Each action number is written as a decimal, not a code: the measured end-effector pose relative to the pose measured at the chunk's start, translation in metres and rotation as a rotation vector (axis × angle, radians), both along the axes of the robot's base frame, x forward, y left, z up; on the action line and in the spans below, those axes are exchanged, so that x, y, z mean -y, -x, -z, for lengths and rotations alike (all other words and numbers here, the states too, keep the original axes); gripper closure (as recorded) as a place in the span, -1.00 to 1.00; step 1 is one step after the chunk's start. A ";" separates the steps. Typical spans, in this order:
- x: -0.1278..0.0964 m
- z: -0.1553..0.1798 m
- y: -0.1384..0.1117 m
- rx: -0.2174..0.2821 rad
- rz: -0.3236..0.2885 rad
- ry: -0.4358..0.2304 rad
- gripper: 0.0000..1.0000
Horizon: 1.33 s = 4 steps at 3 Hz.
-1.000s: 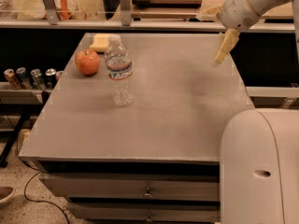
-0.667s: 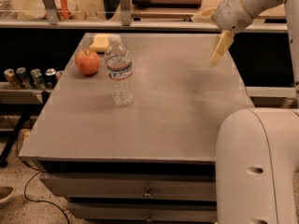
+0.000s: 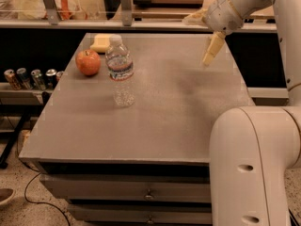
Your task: Pick apple
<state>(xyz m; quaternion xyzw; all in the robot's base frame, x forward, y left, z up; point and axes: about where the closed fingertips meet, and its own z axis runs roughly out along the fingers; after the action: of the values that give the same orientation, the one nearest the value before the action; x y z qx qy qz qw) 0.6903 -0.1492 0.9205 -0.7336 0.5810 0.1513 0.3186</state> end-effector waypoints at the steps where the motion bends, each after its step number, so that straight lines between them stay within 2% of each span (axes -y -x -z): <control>1: -0.012 0.007 0.001 -0.033 -0.021 -0.025 -1.00; 4: -0.044 0.013 0.009 -0.102 -0.065 -0.044 -1.00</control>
Offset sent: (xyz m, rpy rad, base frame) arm -0.0661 0.0018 -0.0116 -0.0678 0.3144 0.2534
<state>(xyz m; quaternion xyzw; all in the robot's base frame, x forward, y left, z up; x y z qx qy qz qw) 0.6813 -0.1053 0.9078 -0.7364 0.5687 0.2112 0.2994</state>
